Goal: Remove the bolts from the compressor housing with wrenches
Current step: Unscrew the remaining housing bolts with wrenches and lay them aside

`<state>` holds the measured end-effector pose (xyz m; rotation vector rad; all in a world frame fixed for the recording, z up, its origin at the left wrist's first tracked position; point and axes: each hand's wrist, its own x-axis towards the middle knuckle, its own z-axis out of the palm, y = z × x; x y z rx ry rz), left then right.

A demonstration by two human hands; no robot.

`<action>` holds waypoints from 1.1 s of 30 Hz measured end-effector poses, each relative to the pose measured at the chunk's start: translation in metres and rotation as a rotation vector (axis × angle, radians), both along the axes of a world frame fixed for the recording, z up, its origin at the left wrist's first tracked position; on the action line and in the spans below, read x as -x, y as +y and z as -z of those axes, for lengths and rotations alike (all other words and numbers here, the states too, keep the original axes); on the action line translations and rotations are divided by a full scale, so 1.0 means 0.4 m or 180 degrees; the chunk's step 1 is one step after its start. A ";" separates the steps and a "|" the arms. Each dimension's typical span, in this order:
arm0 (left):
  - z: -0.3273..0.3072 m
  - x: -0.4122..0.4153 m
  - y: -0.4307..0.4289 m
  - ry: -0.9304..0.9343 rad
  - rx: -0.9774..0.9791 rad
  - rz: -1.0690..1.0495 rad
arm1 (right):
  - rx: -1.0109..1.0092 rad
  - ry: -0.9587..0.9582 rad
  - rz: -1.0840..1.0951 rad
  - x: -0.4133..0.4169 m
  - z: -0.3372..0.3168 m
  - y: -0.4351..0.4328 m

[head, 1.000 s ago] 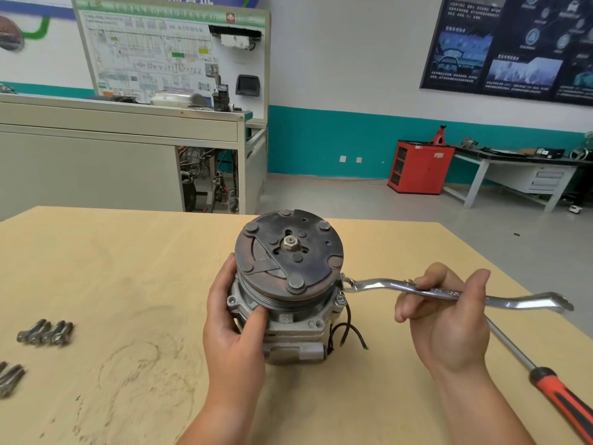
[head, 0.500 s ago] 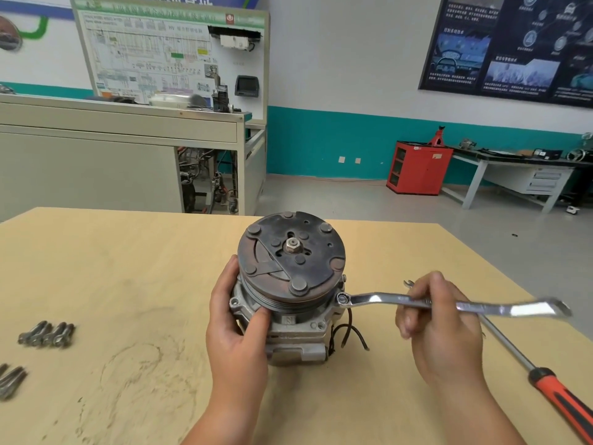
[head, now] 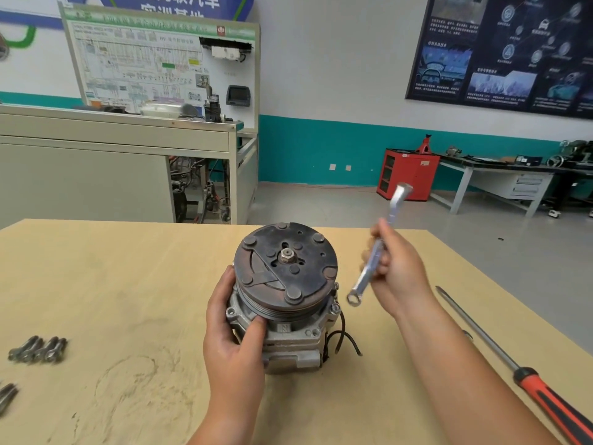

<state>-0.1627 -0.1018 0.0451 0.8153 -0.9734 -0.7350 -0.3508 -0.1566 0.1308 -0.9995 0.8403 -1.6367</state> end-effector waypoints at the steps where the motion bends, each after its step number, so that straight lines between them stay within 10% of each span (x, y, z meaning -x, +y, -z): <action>1: 0.001 0.000 -0.001 0.0007 0.0003 0.0001 | -0.0067 -0.0454 0.0082 0.028 0.004 0.025; 13: 0.001 -0.003 0.000 -0.0018 -0.0016 -0.0029 | 0.0157 -0.1492 -0.0752 0.049 0.135 0.354; 21: 0.000 -0.002 -0.001 0.0017 0.0009 -0.0041 | -0.1545 -0.0272 -0.0905 -0.121 0.095 0.347; 33: -0.001 -0.001 0.000 0.0060 0.0000 -0.0023 | -0.0767 0.1164 -0.0756 -0.090 0.117 0.392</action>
